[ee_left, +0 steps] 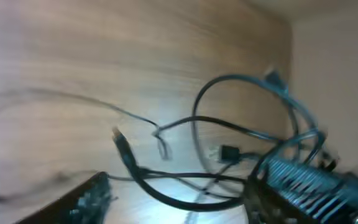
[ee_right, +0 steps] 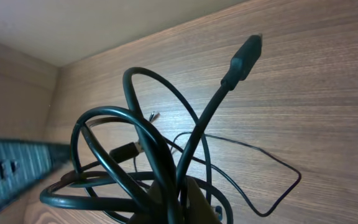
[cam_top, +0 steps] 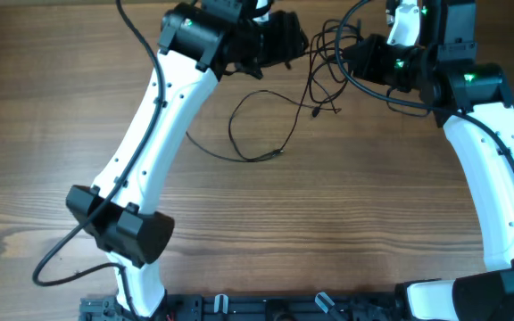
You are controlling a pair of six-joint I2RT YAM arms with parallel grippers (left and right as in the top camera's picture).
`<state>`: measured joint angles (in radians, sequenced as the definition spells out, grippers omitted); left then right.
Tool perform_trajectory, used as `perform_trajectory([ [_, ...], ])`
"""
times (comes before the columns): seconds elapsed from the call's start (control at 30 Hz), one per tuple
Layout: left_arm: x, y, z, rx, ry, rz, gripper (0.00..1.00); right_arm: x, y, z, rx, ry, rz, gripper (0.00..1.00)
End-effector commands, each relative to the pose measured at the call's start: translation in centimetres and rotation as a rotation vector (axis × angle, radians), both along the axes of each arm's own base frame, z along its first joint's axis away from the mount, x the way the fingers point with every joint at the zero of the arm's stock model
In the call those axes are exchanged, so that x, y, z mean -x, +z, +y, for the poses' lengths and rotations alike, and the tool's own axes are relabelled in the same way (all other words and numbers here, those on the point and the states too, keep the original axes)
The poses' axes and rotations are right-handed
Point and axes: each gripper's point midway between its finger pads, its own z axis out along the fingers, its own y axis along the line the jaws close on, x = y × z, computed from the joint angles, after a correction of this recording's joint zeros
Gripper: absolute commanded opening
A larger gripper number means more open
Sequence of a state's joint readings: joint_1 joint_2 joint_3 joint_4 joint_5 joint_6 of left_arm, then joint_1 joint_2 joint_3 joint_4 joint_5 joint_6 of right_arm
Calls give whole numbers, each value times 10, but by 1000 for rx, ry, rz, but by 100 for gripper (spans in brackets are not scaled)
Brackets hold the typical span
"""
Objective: Untangle cables
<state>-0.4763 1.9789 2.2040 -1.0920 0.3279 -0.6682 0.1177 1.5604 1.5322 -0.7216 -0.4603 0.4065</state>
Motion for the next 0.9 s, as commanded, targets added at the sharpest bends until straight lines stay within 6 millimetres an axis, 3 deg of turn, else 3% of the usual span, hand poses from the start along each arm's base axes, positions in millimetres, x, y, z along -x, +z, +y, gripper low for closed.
perform_trajectory([
  [0.0,16,6,-24,282,229,363,96,1,15,5,-38,17,-17,4],
  [0.17,21,24,-43,458,317,548,100,4,11,5,-52,3,18,4],
  [0.3,13,15,-41,404,403,487,87,5,11,6,-59,3,26,4],
  [0.37,11,3,-32,343,470,465,63,8,11,8,-70,16,35,4],
  [0.43,9,-5,-28,312,498,460,60,9,11,9,-72,19,37,4],
  [0.47,8,-11,-28,295,502,461,53,9,11,9,-72,19,38,4],
  [0.5,7,-18,-28,285,505,472,24,9,11,9,-73,18,38,4],
  [0.53,7,-24,-29,277,506,483,4,9,11,9,-72,19,38,4],
  [0.67,5,-29,-30,208,380,390,4,13,12,9,-67,24,37,4],
  [0.73,-2,-23,-30,135,223,220,4,14,13,8,-65,24,39,4],
  [0.8,-4,-24,-9,21,239,139,4,15,14,8,-65,25,37,4],
  [0.87,-6,-9,24,-126,282,6,4,15,17,8,-52,36,14,4],
])
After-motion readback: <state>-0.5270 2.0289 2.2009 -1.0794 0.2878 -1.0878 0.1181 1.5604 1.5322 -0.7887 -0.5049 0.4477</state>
